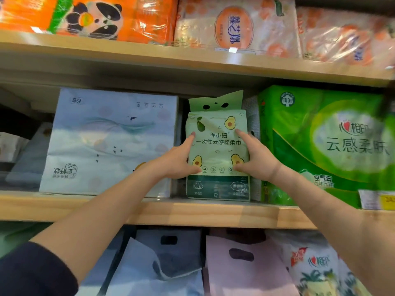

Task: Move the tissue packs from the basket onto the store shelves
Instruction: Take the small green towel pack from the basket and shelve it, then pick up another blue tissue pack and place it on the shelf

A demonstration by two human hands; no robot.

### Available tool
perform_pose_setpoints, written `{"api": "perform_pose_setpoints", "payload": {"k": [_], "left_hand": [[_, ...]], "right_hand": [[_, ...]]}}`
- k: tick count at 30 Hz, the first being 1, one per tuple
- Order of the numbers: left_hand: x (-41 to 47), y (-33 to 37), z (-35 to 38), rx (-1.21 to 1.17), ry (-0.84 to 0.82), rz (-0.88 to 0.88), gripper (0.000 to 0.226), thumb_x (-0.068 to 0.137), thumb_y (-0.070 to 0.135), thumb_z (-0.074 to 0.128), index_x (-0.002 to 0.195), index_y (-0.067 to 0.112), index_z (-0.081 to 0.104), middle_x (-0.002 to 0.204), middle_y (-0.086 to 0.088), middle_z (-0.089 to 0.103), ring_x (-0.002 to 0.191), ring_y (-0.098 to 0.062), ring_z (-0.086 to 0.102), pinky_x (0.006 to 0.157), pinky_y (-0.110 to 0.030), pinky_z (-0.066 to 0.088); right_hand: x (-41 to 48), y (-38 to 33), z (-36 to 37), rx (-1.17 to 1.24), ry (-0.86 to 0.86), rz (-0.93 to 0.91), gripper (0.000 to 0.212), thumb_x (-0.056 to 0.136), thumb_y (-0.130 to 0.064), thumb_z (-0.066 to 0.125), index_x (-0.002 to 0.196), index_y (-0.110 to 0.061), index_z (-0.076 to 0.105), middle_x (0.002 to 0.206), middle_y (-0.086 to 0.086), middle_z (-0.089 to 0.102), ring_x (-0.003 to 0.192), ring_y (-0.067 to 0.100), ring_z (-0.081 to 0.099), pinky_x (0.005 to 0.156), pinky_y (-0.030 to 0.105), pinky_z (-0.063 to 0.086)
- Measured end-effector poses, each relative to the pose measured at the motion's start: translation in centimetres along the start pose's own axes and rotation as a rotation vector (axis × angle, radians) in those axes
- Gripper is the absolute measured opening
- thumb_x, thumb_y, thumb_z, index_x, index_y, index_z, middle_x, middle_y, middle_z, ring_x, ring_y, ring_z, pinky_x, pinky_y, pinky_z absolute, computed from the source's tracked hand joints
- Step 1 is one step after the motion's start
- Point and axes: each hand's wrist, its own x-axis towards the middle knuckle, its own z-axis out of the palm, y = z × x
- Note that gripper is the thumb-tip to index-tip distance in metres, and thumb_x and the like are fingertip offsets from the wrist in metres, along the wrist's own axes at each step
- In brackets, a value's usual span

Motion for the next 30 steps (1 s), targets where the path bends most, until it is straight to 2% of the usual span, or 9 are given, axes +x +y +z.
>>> {"api": "perform_pose_setpoints", "payload": {"k": [2,5,10,14,18,22,27,30], "left_hand": [[-1.2,0.0,-1.1,-0.031,0.049,0.025,0.085,0.086,0.034,0.061,0.148,0.025,0.005,0.144,-0.011,0.040,0.124,-0.025,0.046,0.098,-0.032,0.037],[-3.5,-0.1,-2.8,-0.086,0.095,0.074,0.072,0.085,0.037,0.060,0.145,0.022,0.024,0.139,-0.009,0.046,0.120,-0.021,0.050,0.090,-0.027,0.039],[-8.7,-1.9,-5.7,-0.168,0.118,0.086,0.060,0.084,0.038,0.061,0.138,0.023,0.038,0.139,-0.004,0.046,0.119,-0.017,0.050,0.092,-0.030,0.042],[-14.1,-4.4,-8.3,-0.133,0.161,0.041,0.059,0.081,0.037,0.065,0.134,0.023,0.042,0.134,0.002,0.047,0.112,-0.010,0.048,0.088,-0.024,0.037],[-20.8,-7.0,-11.4,0.028,0.089,-0.066,0.062,0.080,0.039,0.066,0.135,0.024,0.041,0.138,0.005,0.045,0.123,-0.013,0.046,0.092,-0.023,0.035],[-28.4,-8.8,-13.9,0.095,0.064,-0.220,0.067,0.077,0.041,0.068,0.136,0.028,0.038,0.139,0.003,0.044,0.124,-0.015,0.046,0.095,-0.030,0.040],[-39.0,-9.2,-14.7,0.127,0.147,-0.407,0.075,0.073,0.048,0.070,0.137,0.027,0.038,0.140,0.003,0.044,0.125,-0.016,0.045,0.101,-0.035,0.040],[-45.5,-8.6,-14.7,0.109,0.154,-0.515,0.072,0.075,0.041,0.070,0.138,0.026,0.037,0.140,0.003,0.043,0.127,-0.014,0.044,0.102,-0.034,0.039]], "right_hand": [[-1.2,-0.8,0.0,-0.013,0.001,0.019,0.092,0.075,-0.010,0.071,0.147,-0.020,0.014,0.155,0.015,0.016,0.145,0.026,0.010,0.115,0.036,0.015],[-3.1,-2.7,-0.1,0.000,0.028,0.028,0.084,0.078,-0.013,0.069,0.146,-0.016,0.020,0.154,0.009,0.024,0.142,0.024,0.019,0.114,0.035,0.019],[-6.2,-7.4,0.7,0.120,0.009,0.027,0.076,0.077,-0.022,0.070,0.142,-0.022,0.031,0.148,0.005,0.035,0.136,0.024,0.032,0.111,0.044,0.030],[-8.3,-12.0,2.5,0.157,-0.025,-0.007,0.073,0.077,-0.024,0.071,0.140,-0.020,0.034,0.143,0.009,0.042,0.132,0.022,0.040,0.108,0.039,0.034],[-11.1,-16.0,5.1,0.243,-0.118,-0.068,0.068,0.077,-0.023,0.072,0.136,-0.019,0.040,0.138,0.008,0.047,0.127,0.024,0.045,0.104,0.034,0.037],[-14.5,-19.3,8.2,0.353,-0.259,-0.126,0.067,0.077,-0.028,0.071,0.136,-0.023,0.039,0.141,0.006,0.044,0.129,0.023,0.041,0.106,0.038,0.036],[-20.4,-23.8,11.8,0.441,-0.372,-0.240,0.066,0.079,-0.027,0.070,0.137,-0.019,0.040,0.141,0.006,0.044,0.128,0.022,0.042,0.099,0.029,0.034],[-24.5,-26.1,13.4,0.490,-0.473,-0.266,0.071,0.077,-0.031,0.072,0.138,-0.018,0.038,0.144,0.006,0.041,0.131,0.024,0.040,0.103,0.034,0.034]]}}
